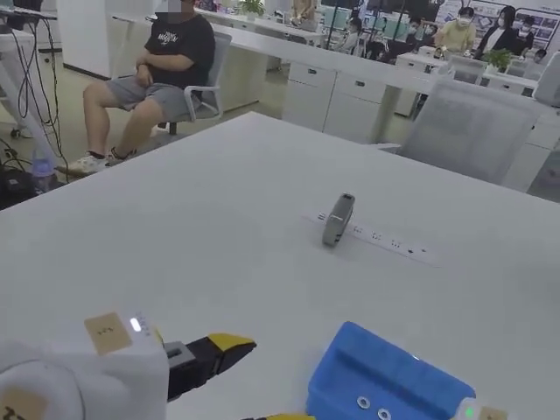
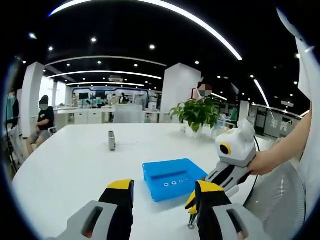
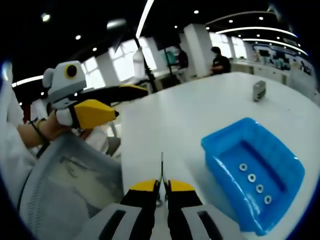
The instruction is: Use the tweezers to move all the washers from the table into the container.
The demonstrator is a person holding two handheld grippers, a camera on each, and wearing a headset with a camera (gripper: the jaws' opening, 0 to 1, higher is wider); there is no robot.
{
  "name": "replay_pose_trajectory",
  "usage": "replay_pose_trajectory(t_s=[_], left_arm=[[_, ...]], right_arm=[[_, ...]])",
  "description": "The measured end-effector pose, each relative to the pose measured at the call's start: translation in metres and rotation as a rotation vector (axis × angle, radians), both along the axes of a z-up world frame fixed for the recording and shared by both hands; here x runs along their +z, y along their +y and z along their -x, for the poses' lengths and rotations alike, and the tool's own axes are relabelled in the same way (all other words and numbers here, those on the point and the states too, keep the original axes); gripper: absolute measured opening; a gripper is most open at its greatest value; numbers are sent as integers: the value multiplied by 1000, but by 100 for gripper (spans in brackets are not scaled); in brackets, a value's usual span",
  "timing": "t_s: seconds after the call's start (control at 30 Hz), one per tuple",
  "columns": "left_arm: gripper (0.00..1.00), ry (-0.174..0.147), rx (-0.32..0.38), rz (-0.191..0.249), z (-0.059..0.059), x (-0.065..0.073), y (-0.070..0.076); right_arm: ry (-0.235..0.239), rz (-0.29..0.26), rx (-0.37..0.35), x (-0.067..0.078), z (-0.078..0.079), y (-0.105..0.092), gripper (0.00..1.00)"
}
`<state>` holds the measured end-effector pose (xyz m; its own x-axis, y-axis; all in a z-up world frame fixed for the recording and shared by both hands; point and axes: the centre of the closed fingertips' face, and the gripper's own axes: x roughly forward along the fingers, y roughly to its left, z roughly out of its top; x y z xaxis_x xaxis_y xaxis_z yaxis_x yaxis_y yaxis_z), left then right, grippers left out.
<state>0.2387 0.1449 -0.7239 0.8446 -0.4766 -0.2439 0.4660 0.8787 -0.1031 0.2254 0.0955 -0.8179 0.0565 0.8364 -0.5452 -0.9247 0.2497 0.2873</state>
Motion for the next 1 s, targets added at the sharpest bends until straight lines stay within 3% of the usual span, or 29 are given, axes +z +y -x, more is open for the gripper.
replay_pose_trajectory(t_s=[0.33, 0.43, 0.5, 0.57, 0.73, 1.0], left_arm=[[48, -1, 0, 1, 0, 0, 0], [48, -2, 2, 0, 0, 0, 1], [48, -3, 2, 1, 0, 0, 1], [48, -4, 5, 1, 0, 0, 1], [48, -5, 5, 4, 0, 1, 1], [48, -11, 14, 11, 0, 2, 3]], right_arm=[[-40, 12, 32, 0, 5, 2, 4], [-86, 23, 63, 0, 10, 4, 5], [-135, 62, 101, -4, 14, 2, 5], [-185, 63, 113, -4, 16, 3, 5], [-227, 79, 123, -4, 19, 4, 4], [-232, 96, 122, -4, 16, 5, 3]])
